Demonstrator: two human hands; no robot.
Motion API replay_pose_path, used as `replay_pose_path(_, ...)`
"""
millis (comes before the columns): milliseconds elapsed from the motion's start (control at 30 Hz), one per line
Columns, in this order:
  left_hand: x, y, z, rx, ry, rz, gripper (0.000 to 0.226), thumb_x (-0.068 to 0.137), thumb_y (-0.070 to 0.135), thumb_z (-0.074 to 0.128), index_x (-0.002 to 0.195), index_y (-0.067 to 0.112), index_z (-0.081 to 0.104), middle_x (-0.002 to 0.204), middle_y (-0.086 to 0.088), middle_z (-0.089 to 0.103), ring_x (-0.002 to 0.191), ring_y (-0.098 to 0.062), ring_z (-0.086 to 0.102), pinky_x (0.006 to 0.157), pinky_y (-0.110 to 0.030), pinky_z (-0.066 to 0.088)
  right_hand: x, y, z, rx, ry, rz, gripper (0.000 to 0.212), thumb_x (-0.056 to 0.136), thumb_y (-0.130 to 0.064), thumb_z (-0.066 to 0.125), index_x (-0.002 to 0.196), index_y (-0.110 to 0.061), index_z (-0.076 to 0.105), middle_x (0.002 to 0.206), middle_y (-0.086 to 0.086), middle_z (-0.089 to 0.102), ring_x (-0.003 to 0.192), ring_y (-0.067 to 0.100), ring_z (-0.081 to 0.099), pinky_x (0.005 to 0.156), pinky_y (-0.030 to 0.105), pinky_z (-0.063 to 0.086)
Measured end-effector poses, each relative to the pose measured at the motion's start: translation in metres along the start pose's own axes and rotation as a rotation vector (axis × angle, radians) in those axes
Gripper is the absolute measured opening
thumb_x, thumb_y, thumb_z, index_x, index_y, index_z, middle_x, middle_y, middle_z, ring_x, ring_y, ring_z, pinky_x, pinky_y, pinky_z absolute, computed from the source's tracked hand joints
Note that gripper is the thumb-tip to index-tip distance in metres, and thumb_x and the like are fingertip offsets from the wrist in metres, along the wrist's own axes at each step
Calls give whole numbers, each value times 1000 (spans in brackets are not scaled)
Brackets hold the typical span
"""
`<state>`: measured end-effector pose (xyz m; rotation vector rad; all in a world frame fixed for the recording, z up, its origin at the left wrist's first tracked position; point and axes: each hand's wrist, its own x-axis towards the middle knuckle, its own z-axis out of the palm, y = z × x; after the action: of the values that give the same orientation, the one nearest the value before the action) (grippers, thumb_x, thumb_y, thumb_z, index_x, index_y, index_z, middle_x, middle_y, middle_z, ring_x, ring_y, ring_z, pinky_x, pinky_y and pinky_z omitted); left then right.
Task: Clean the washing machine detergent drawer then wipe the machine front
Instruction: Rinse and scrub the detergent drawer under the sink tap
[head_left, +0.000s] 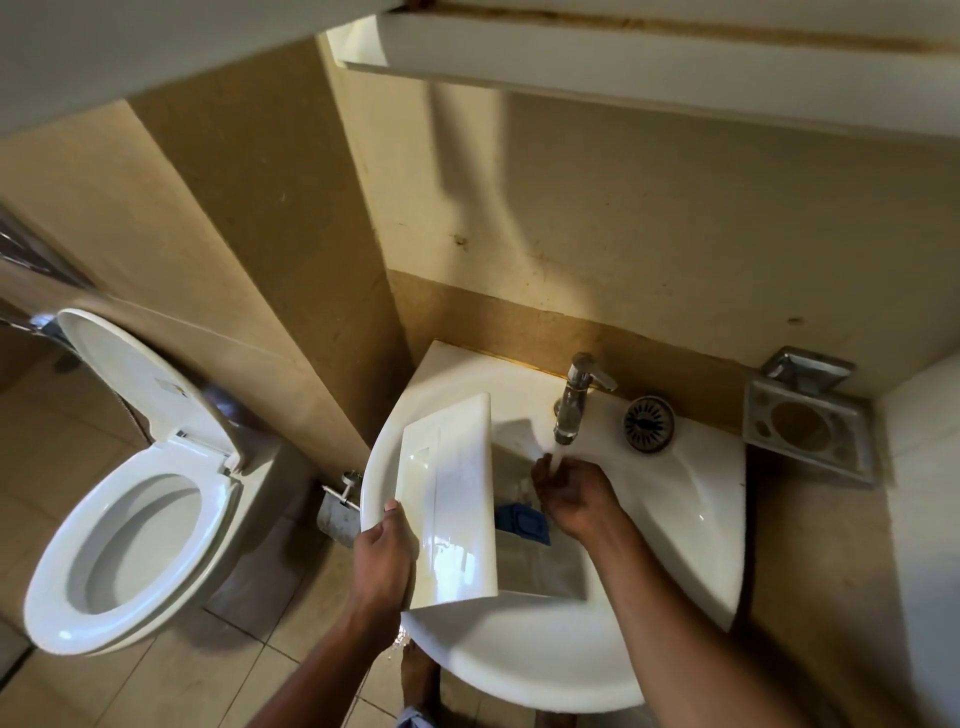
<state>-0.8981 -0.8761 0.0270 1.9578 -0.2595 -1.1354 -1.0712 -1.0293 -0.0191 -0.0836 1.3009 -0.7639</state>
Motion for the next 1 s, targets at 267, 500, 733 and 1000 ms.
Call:
replay_pose_path(267,1,4,-3,20,11,-78,52,104,50,36,87,9,64,86,-16,73,71,-28,70,62,-27,53,-38,15,32,-358,-351,-104,28,94,8,45,106,5,70,104,22,73,89,26,69,89,39,58)
replay_pose_path(500,-2,6,-2,32,-2,-71,52,99,53,45,79,9,64,77,-8,73,64,-23,72,60,-26,56,3,3,-12,400,-80,138,17,93,4,42,98,3,58,87,18,63,75,27,63,51,32,60)
replay_pose_path(733,-6,9,6,34,19,-94,50,99,50,47,92,8,72,84,-7,74,70,-19,71,55,-22,52,-13,11,15,-98,-161,-3,16,96,3,44,87,-1,57,73,8,52,60,15,52,51,23,46)
replay_pose_path(1000,-14,18,9,-27,25,-118,38,94,35,66,108,-1,66,81,-8,71,67,-20,67,51,-24,48,-39,6,5,-273,-135,-32,19,88,7,49,93,5,67,76,15,68,67,24,63,59,30,55)
